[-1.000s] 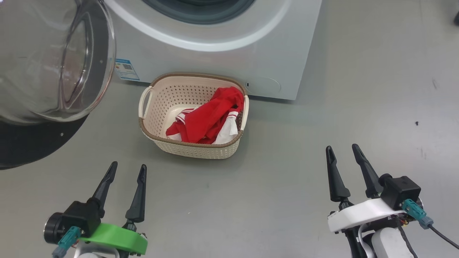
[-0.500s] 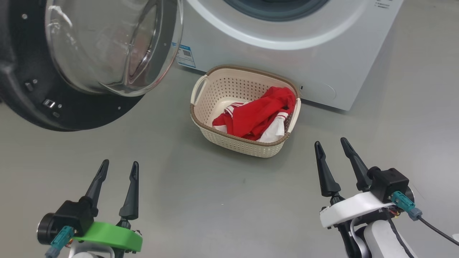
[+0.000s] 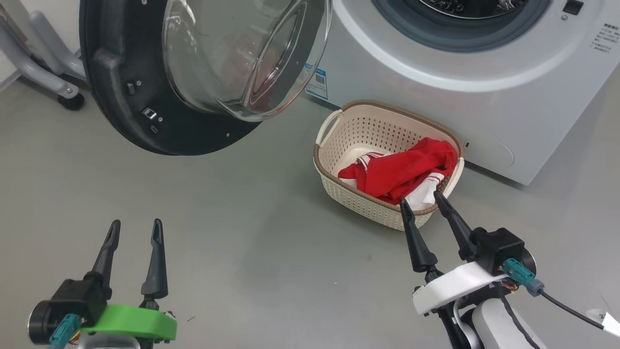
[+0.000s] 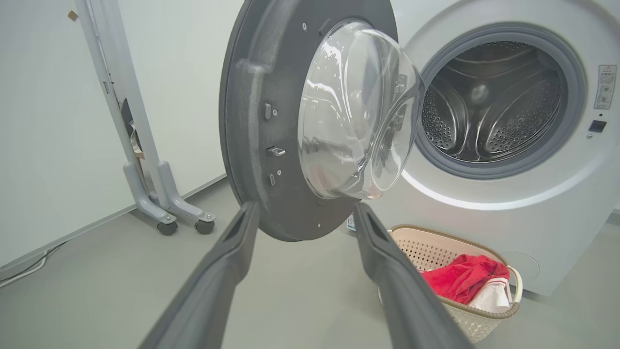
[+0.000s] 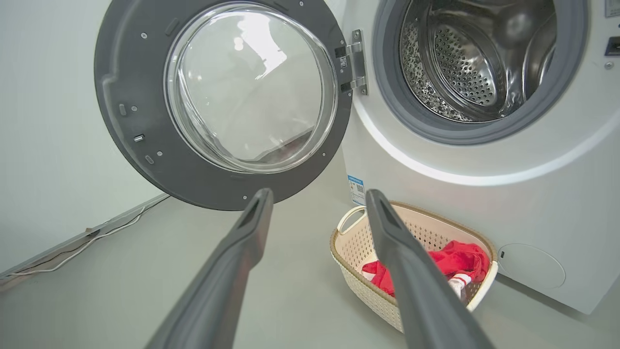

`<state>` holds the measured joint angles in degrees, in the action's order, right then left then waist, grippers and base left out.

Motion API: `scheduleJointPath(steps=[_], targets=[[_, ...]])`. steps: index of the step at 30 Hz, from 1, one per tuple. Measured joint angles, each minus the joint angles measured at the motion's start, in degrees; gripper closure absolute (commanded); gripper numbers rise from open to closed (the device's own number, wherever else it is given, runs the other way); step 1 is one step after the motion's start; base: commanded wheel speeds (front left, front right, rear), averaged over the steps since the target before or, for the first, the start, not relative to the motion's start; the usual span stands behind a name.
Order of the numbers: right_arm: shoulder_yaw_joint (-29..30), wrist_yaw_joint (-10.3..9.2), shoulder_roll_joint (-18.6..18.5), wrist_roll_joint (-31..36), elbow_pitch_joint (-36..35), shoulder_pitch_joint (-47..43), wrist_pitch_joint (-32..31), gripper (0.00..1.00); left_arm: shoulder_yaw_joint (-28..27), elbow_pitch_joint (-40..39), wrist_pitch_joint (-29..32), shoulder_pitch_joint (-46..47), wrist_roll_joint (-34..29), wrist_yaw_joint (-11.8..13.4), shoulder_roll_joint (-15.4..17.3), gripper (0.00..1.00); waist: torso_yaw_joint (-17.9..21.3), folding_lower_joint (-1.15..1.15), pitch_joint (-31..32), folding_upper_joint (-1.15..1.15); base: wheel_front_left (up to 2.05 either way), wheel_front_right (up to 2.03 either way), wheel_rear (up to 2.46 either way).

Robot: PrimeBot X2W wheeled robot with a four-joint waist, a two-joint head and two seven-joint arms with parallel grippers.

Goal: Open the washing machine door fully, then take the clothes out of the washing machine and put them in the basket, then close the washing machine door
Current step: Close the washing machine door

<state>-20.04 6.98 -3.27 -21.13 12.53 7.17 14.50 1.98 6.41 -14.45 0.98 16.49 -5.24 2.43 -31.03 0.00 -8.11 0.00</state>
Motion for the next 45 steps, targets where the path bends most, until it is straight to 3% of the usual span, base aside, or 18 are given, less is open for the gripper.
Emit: scheduleJointPath(steps=[13,45], targets=[[-4.2,0.01,-0.1,-1.1,1.9,2.6,0.0,0.0,-1.8,-2.5,0.0,-1.6,0.4,1.0,0.0,0.0,-1.2,0.0,0.5,0.0,0.0,0.0,0.0],[-3.1,0.01,-0.1,-3.0,2.9,3.3,0.0,0.0,-1.4,-3.7,0.0,-2.8,0.6,1.0,0.0,0.0,-0.8,0.0,0.9,0.0,0.0,0.0,0.0]])
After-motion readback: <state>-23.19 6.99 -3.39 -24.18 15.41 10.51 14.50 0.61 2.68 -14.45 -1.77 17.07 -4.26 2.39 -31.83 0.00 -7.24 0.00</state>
